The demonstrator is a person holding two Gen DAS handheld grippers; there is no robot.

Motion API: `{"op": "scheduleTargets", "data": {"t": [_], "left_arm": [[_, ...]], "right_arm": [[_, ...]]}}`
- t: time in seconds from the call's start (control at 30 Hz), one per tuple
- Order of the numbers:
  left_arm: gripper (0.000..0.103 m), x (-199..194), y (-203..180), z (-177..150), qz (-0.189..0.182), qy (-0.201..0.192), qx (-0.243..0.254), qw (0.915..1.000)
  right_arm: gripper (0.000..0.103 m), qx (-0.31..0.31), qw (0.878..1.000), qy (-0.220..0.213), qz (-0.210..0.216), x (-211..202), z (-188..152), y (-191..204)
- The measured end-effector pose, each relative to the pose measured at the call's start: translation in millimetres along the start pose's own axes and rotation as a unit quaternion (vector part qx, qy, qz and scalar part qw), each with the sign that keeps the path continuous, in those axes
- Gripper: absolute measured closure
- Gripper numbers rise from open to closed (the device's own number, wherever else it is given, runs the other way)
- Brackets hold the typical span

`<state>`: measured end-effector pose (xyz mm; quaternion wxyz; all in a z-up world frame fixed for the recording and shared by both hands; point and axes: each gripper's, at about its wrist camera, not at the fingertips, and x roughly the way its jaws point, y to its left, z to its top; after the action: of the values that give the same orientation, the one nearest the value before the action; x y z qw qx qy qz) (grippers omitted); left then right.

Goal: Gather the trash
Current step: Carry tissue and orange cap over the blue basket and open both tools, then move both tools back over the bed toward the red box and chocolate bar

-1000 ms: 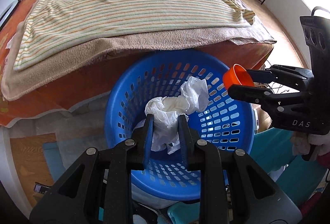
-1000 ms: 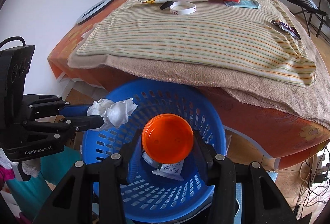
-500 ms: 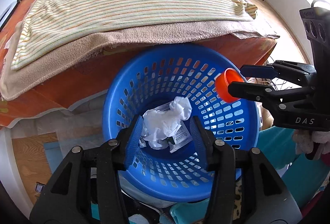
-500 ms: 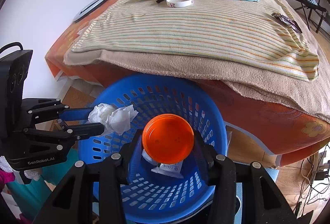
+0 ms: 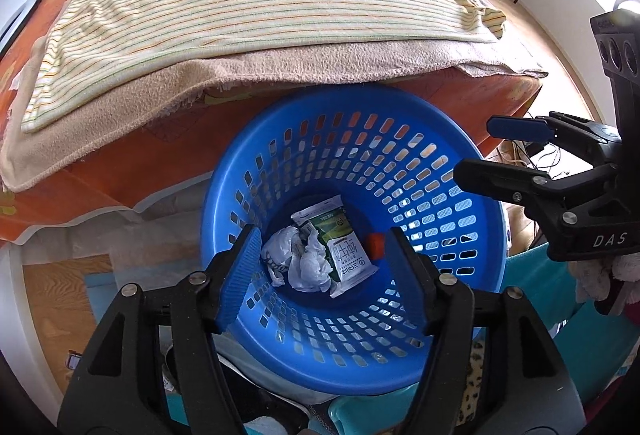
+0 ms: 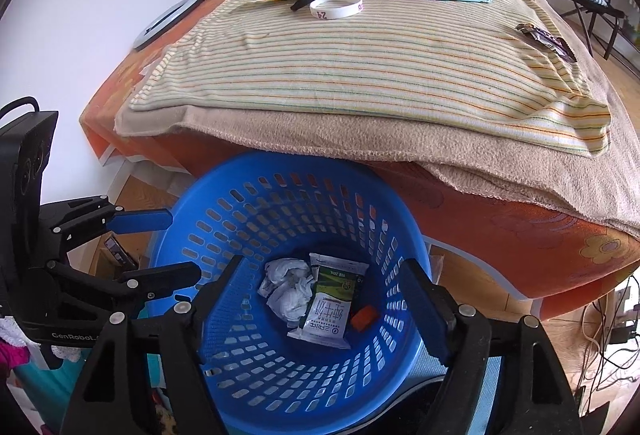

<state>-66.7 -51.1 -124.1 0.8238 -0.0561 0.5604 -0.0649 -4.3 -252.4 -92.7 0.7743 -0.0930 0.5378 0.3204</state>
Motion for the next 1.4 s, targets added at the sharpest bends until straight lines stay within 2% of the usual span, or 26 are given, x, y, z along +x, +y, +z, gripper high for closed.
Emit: {"op": "scheduleTargets", "data": {"t": [0.03,0.37,0.47,0.8,1.1,1.27,1.4], "left_arm": [[0.037,0.2,-0.1,0.1,0.001,0.000,0.000,1.0000],[0.037,1.0,-0.2,-0.2,0.004,0.001,0.001,1.0000],[0.026,-0.1,0.6,0.1,0.006,-0.004,-0.002,1.0000],[0.025,-6.3,2.5,13.6,0.005,-0.014,-0.011,0.9998],[0.025,-23.7,2.8,45.8,0.008,-0.039,-0.006,0.9992],[0.025,-39.0,10.9,74.1,0.004,-0.061,-0.018,0.9980],[0.025,-50.3,14.7,97.4,0.017,-0.081,-0.008,0.9965]], "right_arm": [[0.019,0.001,1.000,0.000,-0.001,-0.1,0.3,-0.4],[0.018,0.008,1.000,0.003,-0.007,0.9,1.1,-2.7],[0.017,0.010,1.000,0.001,-0.013,0.1,1.5,-3.7],[0.017,0.040,0.999,-0.015,-0.016,-7.7,6.9,-17.2],[0.017,0.073,0.997,-0.025,-0.020,-17.2,23.0,-33.3],[0.017,0.081,0.995,-0.047,-0.025,-31.3,39.8,-43.1],[0.017,0.085,0.994,-0.062,-0.030,-42.4,53.3,-51.4]]}}
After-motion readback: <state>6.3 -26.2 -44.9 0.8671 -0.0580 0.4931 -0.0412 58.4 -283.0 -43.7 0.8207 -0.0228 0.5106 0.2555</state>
